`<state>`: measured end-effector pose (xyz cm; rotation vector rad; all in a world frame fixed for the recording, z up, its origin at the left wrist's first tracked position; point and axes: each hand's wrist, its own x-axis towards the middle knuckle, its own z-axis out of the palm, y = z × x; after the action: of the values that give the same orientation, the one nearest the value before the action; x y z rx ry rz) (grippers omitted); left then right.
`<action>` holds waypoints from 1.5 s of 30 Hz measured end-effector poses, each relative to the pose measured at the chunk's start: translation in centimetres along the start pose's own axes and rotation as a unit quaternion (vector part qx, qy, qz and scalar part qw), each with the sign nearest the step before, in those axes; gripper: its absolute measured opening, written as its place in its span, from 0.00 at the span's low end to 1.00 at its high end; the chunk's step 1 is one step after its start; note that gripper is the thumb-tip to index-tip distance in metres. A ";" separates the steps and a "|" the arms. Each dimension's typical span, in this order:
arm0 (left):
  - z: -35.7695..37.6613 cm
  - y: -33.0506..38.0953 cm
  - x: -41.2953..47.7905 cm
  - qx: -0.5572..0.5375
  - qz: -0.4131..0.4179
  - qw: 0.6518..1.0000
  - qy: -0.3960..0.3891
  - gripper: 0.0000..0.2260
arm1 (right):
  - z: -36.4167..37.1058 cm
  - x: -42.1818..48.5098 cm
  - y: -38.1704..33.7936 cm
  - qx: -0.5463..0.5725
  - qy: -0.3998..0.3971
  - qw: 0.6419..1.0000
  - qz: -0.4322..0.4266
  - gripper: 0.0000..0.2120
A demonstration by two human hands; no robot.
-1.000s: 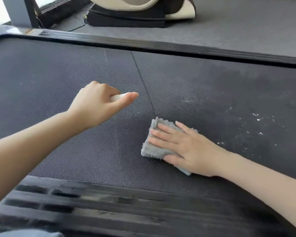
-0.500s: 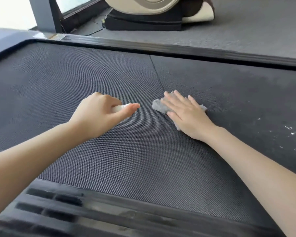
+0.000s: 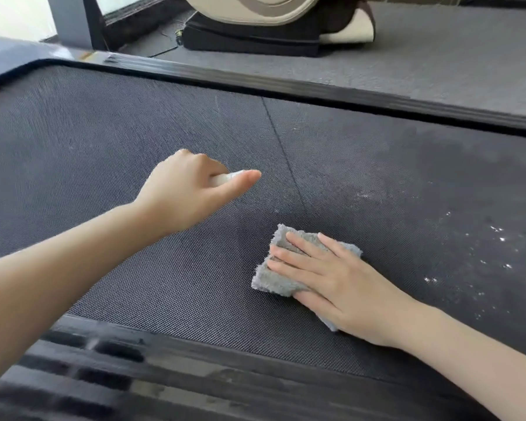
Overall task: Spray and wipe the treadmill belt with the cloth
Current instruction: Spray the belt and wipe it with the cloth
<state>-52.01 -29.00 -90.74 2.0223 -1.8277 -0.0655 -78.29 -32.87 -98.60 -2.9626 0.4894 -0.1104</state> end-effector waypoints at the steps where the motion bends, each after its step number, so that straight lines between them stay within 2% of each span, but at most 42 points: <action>1: 0.0 -0.1 0.0 -0.001 -0.003 1.000 -0.001 0.39 | 0.1 -0.1 0.1 -0.008 0.003 1.000 0.008 0.24; 4: 0.0 -0.6 -0.2 -0.002 -0.006 1.000 -0.002 0.39 | 0.0 -0.7 0.5 -0.001 0.016 0.998 0.053 0.25; 6: -0.1 -0.9 -0.2 -0.003 -0.010 1.000 0.003 0.39 | -0.4 -1.2 2.3 0.017 0.014 0.991 0.133 0.28; 8: 0.0 -1.1 0.1 -0.008 -0.010 1.000 0.003 0.40 | -0.8 -1.2 5.2 -0.013 -0.002 0.975 0.221 0.30; 11: 0.2 -1.1 0.5 -0.015 -0.004 1.000 0.005 0.41 | -1.1 1.0 9.2 0.003 0.017 0.944 0.329 0.27; 13: 0.2 -0.8 0.7 -0.015 -0.002 1.000 0.004 0.42 | -1.1 4.0 10.5 0.012 0.024 0.936 0.352 0.25; 15: 0.1 -0.3 0.8 -0.013 -0.003 1.000 0.003 0.42 | -0.9 7.1 10.0 0.013 0.023 0.941 0.337 0.24; 18: 0.0 0.0 1.0 -0.011 -0.001 1.000 0.005 0.42 | -0.5 9.6 7.2 0.036 0.027 0.963 0.267 0.24; 21: 0.0 0.1 1.3 -0.012 0.002 1.000 0.009 0.42 | -0.1 7.6 3.7 0.059 0.040 0.983 0.169 0.28; 24: 0.2 0.0 1.7 -0.013 -0.002 1.000 0.005 0.42 | 0.1 4.2 1.4 0.070 0.015 0.991 0.110 0.28; 31: 1.2 0.3 1.3 -0.013 -0.014 1.000 -0.006 0.41 | -0.3 5.0 2.9 0.032 0.006 0.993 0.118 0.28; 34: 1.1 0.4 1.2 -0.012 -0.007 1.000 0.004 0.41 | -0.2 7.3 4.3 0.019 0.009 0.989 0.146 0.24; 38: 0.6 1.1 1.2 -0.019 0.002 1.000 0.011 0.40 | 0.4 9.8 4.2 0.020 0.027 0.982 0.183 0.23; 41: 0.2 1.2 1.0 -0.018 0.005 1.000 0.018 0.40 | 0.6 7.1 2.4 0.053 0.042 0.987 0.143 0.25; 45: -0.2 0.4 0.6 -0.010 0.001 1.000 0.016 0.37 | 0.4 0.7 0.2 0.067 0.017 0.994 0.083 0.25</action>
<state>-52.21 -29.56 -90.29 1.9968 -1.8033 -0.0502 -77.61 -33.21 -98.94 -2.7810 0.7002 -0.1685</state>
